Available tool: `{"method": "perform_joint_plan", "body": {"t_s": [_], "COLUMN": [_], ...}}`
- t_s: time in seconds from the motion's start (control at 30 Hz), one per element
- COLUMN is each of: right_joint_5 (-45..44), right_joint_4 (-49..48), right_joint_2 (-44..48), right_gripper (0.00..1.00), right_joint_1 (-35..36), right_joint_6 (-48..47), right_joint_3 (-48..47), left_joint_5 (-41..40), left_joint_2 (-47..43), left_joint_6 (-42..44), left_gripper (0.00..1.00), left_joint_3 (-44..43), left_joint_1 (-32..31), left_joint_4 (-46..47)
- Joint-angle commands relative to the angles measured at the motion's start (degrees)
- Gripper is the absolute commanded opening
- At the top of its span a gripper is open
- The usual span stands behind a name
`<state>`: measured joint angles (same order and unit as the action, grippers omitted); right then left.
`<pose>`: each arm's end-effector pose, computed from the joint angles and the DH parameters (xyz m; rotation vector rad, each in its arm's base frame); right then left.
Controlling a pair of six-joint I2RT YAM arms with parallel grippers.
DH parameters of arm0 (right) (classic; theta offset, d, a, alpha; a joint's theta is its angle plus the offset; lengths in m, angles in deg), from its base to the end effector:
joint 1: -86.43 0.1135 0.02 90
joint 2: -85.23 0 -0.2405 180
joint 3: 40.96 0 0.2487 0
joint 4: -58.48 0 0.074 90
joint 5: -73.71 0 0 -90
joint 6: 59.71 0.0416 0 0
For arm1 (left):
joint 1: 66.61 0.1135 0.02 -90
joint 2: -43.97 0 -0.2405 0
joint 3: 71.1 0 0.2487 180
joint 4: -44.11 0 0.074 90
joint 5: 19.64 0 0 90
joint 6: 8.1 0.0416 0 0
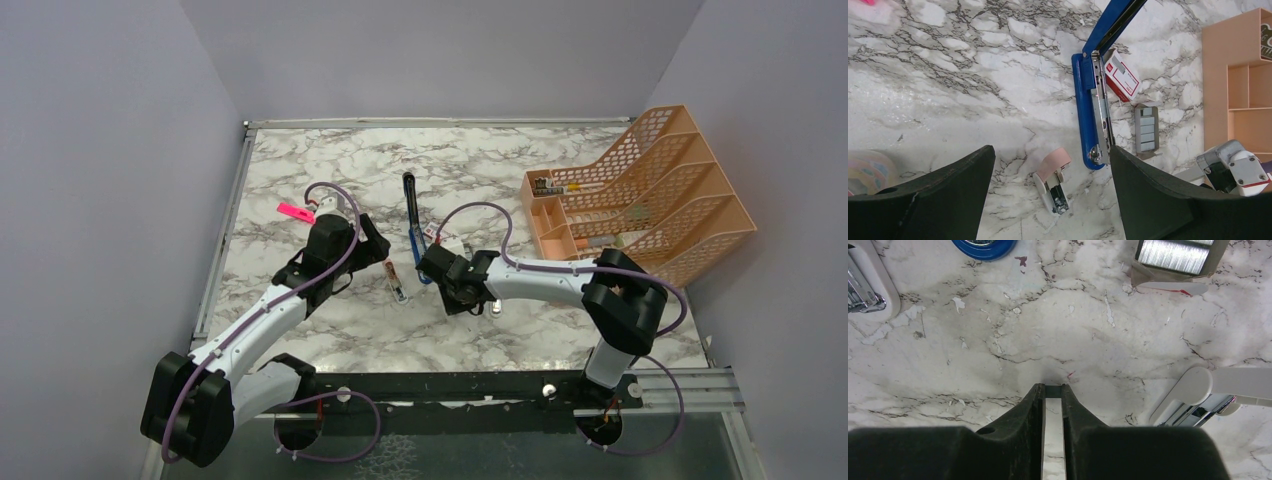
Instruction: Load the staples into the stapler
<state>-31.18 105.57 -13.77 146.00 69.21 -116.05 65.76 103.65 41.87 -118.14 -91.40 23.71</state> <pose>0.1724 0.2724 0.1423 -0.4303 2.6949 0.1131 0.2175 -0.0968 0.2037 -0.3393 2.1744 -0.5651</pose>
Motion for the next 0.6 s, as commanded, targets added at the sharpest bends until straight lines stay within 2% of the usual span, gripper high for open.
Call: {"method": "perform_joint_plan", "body": {"t_s": [0.0, 0.37, 0.47, 0.57], "right_joint_5": [-0.4, 0.1, -2.3, -3.5], "right_joint_4": [0.7, -0.7, 1.8, 3.9], "right_joint_2": [-1.1, -0.4, -1.9, -2.9], "right_gripper": [0.18, 0.18, 0.23, 0.32], "right_joint_1": [0.3, 0.4, 0.4, 0.4], "right_joint_6": [-0.2, -4.3, -3.8, -3.1], "right_joint_3": [-1.4, -7.9, -9.6, -8.9], "left_joint_5": [0.9, -1.2, -1.7, -1.6], "left_joint_2": [-1.3, -2.9, -3.1, -3.0], "left_joint_6": [-0.4, 0.2, 0.5, 0.5], "left_gripper": [0.85, 0.85, 0.85, 0.85], "left_joint_3": [0.8, -0.5, -0.8, -0.7], "left_joint_1": [0.4, 0.4, 0.4, 0.4], "left_joint_4": [1.1, -1.2, -1.5, -1.6]}}
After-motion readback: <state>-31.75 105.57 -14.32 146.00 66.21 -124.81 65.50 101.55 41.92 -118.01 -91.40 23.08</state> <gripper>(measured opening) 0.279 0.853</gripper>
